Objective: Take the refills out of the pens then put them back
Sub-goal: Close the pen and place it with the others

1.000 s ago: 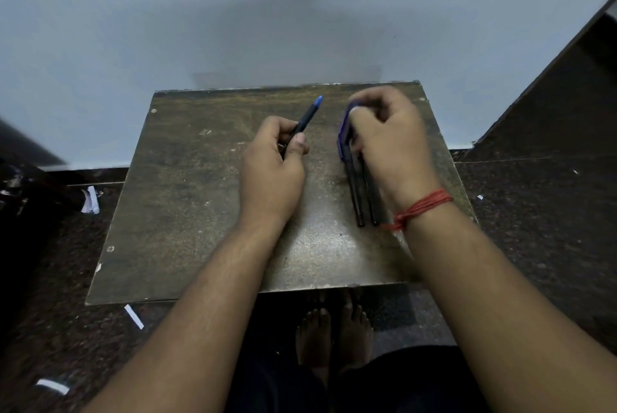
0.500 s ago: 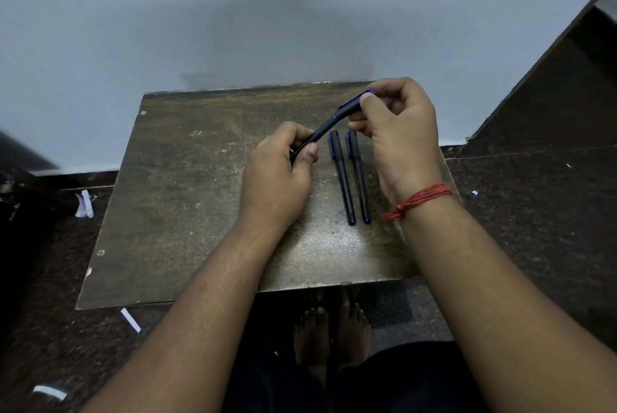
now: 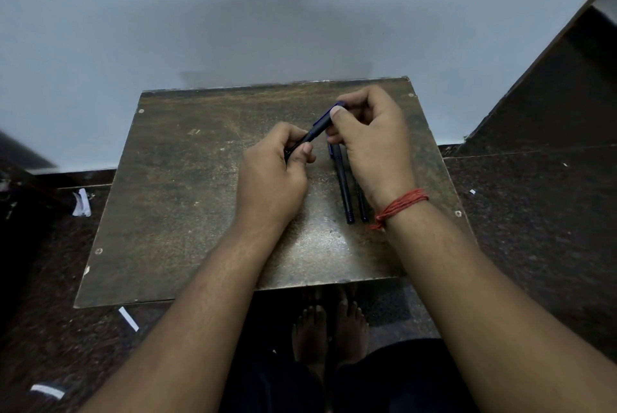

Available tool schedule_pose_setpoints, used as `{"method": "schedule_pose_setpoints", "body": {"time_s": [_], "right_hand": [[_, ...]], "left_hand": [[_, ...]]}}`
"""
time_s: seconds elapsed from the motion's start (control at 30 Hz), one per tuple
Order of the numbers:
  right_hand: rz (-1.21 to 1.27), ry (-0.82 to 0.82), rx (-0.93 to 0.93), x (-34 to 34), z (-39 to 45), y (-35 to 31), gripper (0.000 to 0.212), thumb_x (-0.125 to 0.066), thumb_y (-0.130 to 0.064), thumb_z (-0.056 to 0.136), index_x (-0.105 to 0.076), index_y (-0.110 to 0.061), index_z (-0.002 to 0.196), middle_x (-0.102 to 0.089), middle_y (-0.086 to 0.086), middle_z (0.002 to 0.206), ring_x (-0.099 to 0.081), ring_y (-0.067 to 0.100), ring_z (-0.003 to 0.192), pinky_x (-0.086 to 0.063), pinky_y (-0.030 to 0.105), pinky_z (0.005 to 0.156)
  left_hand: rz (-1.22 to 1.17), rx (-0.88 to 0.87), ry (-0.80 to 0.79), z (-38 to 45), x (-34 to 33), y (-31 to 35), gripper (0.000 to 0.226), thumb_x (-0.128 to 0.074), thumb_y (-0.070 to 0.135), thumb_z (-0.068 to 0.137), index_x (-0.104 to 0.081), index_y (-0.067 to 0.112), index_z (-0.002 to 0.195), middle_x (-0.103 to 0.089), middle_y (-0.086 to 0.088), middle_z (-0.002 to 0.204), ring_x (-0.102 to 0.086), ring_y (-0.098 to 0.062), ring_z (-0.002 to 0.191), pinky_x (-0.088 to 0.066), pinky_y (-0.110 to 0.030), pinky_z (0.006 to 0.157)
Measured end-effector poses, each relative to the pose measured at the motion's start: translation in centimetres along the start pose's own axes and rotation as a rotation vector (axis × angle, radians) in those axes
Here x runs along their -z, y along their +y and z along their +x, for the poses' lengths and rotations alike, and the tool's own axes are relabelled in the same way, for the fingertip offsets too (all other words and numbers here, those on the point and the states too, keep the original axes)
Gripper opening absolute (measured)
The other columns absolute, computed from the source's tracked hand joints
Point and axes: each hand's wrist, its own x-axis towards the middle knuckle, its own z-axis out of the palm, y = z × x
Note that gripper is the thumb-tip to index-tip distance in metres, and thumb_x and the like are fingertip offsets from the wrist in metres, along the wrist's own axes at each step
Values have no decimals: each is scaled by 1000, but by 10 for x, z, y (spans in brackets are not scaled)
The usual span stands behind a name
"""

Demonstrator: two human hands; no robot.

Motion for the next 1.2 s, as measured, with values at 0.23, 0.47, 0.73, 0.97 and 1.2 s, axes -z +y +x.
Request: {"method": "schedule_pose_setpoints", "body": {"time_s": [0.23,0.47,0.73,0.97,1.2], "right_hand": [[-100,-40,39,-8,-5,3,23,-67,-16,89,-53,-27,104,-63,-7,76,-70,17,73,-60,49,73],[-172,24,22,1,2,0,28,-62,-19,87,-66,-26,114,-61,-11,65,-69,16,71,-60,47,72],[-279,-66,6,-2,-1,0,23,-67,-23,89,-66,-30,111,-60,-9,69,-62,8,68,-56,30,72],[-693,-109,114,-3,-3,3,29,-68,-29,91,-66,-15,117,-62,3,104,-59,18,97,-40,23,79],[-1047,-115,297,-22,-19,-1,29,-62,-36,93,-49,-15,110,-69,5,100,-66,29,94,-36,33,63]], "left_hand": [[-6,16,30,0,-5,1,9,-62,15,94,-67,22,98,-71,13,81,-69,-3,80,-57,-36,77],[21,-48,-72,-4,-9,7,13,-61,28,93,-68,22,102,-73,11,86,-65,-9,68,-56,-37,66],[-31,-10,-101,-5,-7,8,5,-67,21,88,-67,20,93,-69,9,74,-55,2,55,-41,-21,56],[-55,102,106,4,6,1,14,-58,17,86,-63,24,98,-70,6,80,-68,-10,74,-56,-34,69],[-49,162,198,7,6,-2,14,-58,12,91,-60,23,98,-68,6,82,-66,-9,77,-50,-18,66]]}}
